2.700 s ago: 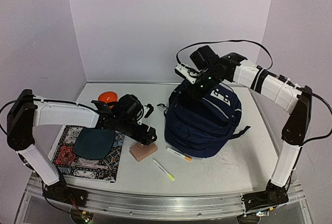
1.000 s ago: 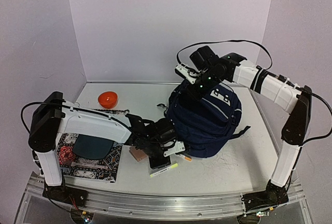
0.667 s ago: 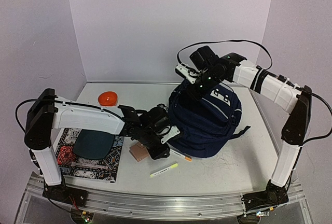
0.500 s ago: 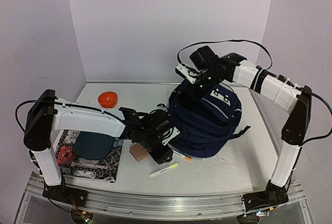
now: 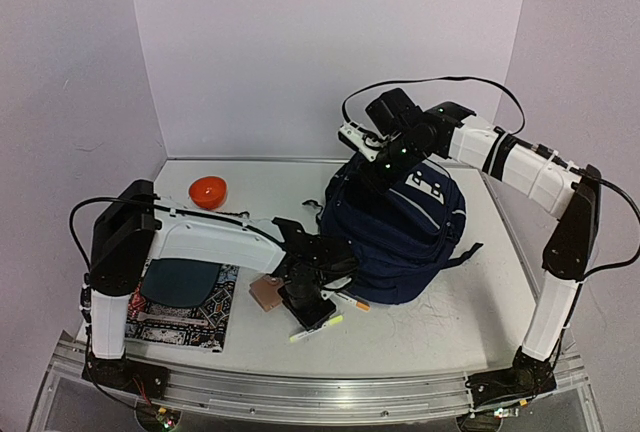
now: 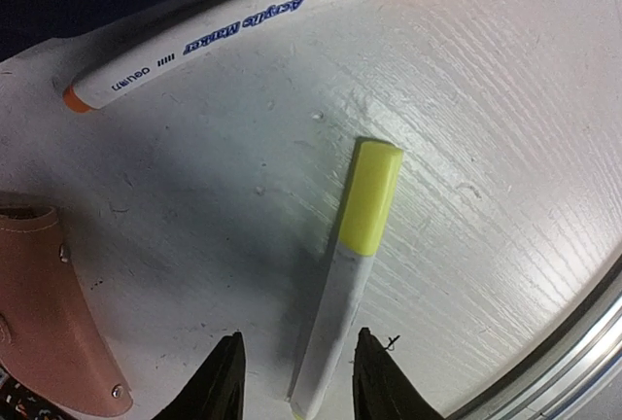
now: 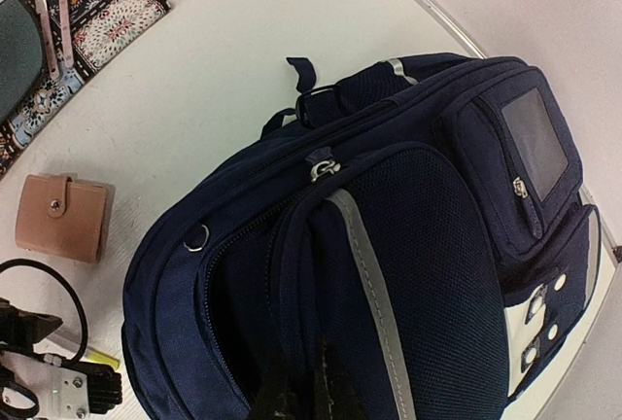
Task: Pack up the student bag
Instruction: Pick up the pen at the center of the board.
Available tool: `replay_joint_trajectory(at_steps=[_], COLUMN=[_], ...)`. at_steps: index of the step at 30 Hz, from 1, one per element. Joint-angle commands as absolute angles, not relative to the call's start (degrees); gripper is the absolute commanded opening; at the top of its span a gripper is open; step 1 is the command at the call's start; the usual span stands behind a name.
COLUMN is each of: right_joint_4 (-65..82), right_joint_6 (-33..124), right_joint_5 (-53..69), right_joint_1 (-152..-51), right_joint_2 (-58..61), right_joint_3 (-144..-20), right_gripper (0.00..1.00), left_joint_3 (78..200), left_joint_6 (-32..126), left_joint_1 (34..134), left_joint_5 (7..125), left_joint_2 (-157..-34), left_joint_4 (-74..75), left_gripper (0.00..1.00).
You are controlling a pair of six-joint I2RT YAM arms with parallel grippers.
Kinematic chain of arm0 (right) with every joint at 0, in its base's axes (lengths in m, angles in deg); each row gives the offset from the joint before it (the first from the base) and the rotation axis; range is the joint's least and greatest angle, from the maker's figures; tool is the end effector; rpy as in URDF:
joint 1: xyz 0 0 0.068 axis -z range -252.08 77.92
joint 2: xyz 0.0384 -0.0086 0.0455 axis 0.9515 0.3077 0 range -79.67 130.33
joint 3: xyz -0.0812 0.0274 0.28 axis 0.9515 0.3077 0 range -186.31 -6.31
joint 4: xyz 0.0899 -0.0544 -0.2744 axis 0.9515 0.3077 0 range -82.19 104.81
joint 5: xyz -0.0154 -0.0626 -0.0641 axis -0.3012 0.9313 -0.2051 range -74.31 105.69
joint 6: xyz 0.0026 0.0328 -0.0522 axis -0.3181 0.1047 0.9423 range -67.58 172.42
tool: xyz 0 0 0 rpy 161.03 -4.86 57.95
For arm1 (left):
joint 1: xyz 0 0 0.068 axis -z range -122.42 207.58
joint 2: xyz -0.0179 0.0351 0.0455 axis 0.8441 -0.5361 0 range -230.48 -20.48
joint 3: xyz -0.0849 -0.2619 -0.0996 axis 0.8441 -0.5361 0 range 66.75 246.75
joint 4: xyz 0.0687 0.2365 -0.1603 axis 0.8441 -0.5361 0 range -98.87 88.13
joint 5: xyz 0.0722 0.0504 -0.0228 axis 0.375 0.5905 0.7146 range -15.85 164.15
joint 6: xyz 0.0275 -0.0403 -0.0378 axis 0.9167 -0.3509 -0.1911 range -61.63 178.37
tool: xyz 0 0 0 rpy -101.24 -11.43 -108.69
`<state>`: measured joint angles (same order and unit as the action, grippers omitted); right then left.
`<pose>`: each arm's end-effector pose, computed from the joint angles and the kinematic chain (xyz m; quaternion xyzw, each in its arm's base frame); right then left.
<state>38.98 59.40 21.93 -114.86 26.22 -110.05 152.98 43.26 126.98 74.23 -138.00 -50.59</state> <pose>0.3556 0.3221 0.3707 -0.3463 0.8081 0.1001 0.4658 0.1557 -0.4141 0.1534 0.4544 0.8865 -0.0581 0.0650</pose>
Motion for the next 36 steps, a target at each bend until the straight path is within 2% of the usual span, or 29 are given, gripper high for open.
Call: replay_joint_trajectory(at_steps=[1,8,22,32,36], right_joint_4=[37.34,37.28,37.33,37.35,37.29], right_joint_6=[57.79,57.43,57.42,57.67,57.61], right_joint_5=[21.98,22.03,21.85,21.94,22.04], right_joint_1=[-114.8,-114.8,-114.81,-114.79,-114.79], right_joint_2=[24.43,24.46,25.39,26.13,26.24], right_joint_3=[-111.28,-111.02,-112.16,-112.92,-112.91], right_gripper=[0.0,0.0,0.0,0.0,0.0], left_joint_3=[158.52,162.09,162.71,162.46,164.71], left_joint_6=[44.88,46.05,47.76,46.75,45.74], left_joint_1=[126.93,126.93,126.93,126.03,123.88], left_joint_5=[74.36,70.18,69.09,69.79,69.91], left_joint_2=[-140.93,-144.17,-150.73,-146.05,-142.29], left_joint_4=[-56.2,-58.38,-65.3,-66.08,-65.15], left_gripper=[0.39,0.39,0.25,0.02,0.0])
